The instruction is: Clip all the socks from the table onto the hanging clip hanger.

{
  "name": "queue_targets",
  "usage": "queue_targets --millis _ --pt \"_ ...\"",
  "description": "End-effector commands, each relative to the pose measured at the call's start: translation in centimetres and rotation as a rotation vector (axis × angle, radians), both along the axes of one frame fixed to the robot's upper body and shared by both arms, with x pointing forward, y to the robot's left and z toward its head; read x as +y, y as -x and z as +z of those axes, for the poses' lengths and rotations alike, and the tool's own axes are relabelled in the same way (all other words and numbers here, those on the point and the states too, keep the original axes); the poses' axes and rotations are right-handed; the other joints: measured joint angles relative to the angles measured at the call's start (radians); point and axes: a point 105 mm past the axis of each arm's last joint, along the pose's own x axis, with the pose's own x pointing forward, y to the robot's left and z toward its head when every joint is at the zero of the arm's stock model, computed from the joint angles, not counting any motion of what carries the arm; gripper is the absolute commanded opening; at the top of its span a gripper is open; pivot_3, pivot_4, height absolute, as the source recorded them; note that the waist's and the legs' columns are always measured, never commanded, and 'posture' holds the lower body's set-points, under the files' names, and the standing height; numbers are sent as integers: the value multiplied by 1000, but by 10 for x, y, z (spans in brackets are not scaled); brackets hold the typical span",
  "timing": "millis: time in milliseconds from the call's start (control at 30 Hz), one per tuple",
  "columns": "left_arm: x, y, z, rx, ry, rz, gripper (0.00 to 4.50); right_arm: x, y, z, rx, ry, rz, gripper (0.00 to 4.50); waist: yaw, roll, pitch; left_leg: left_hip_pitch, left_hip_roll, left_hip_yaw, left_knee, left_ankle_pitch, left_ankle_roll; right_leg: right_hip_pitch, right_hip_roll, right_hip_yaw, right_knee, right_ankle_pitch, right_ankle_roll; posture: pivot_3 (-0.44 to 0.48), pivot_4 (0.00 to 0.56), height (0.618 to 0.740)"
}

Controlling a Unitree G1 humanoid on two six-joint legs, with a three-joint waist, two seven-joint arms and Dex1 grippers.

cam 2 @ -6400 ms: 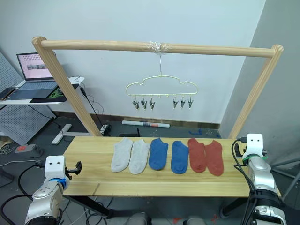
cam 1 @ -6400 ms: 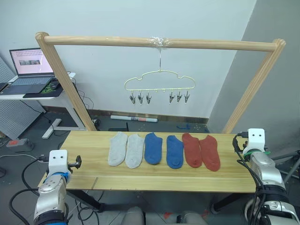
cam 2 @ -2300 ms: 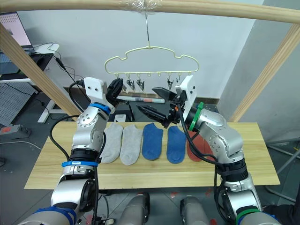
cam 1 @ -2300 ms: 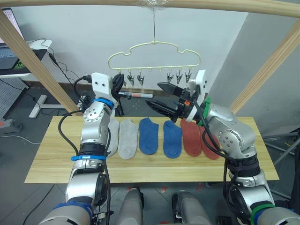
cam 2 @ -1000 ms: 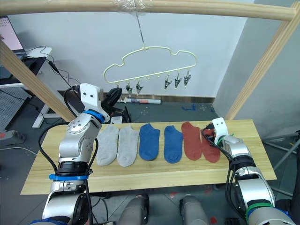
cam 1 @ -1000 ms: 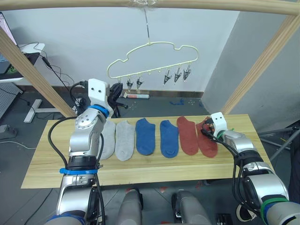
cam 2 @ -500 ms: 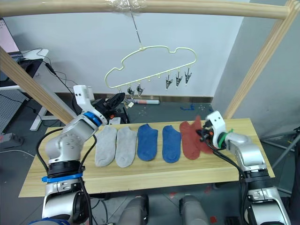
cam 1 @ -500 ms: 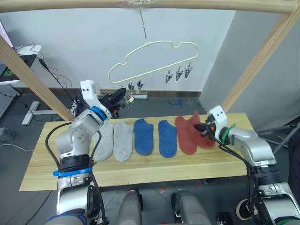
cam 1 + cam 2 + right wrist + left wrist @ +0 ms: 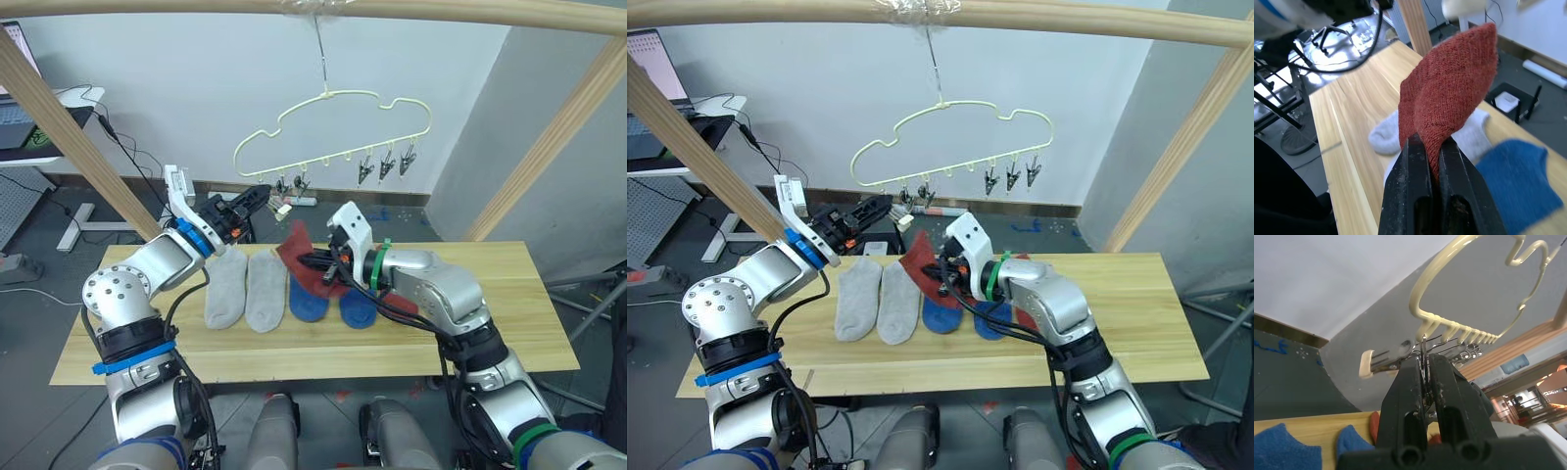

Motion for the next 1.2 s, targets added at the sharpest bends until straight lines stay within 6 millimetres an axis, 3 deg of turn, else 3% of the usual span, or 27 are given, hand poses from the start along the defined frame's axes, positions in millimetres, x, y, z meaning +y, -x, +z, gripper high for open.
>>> queue_targets --millis 33,400,833,867,900,1200 --pt "0 7 10 -39 6 -5 0 6 0 15 -50 -23 30 20 1 0 0 0 0 0 0 0 0 0 0 0 0 0 0 58 221 740" --pt "-5 12 5 -31 -4 -20 0 17 -1 23 -57 -32 59 20 5 0 0 0 0 0 0 0 0 0 0 0 0 0 0 60 219 740" --pt "-7 16 7 -96 -61 -25 0 16 -6 31 -64 -41 62 20 6 0 0 0 0 0 -3 0 0 -1 0 0 -3 0 0 62 217 740" --pt "-6 17 8 -101 -50 -25 623 17 -6 30 -62 -41 60 0 7 0 0 0 0 1 -4 0 0 -1 0 0 -4 0 0 66 220 740" --pt "-4 17 9 -103 -44 -23 766 18 -6 29 -60 -43 60 0 7 0 0 0 0 1 -4 0 0 -1 0 0 -5 0 0 66 220 740" --pt "18 20 10 -94 -76 54 3533 29 1 25 -30 -67 77 0 11 0 0 0 1 0 -7 0 0 -2 0 0 -5 0 0 83 228 740"
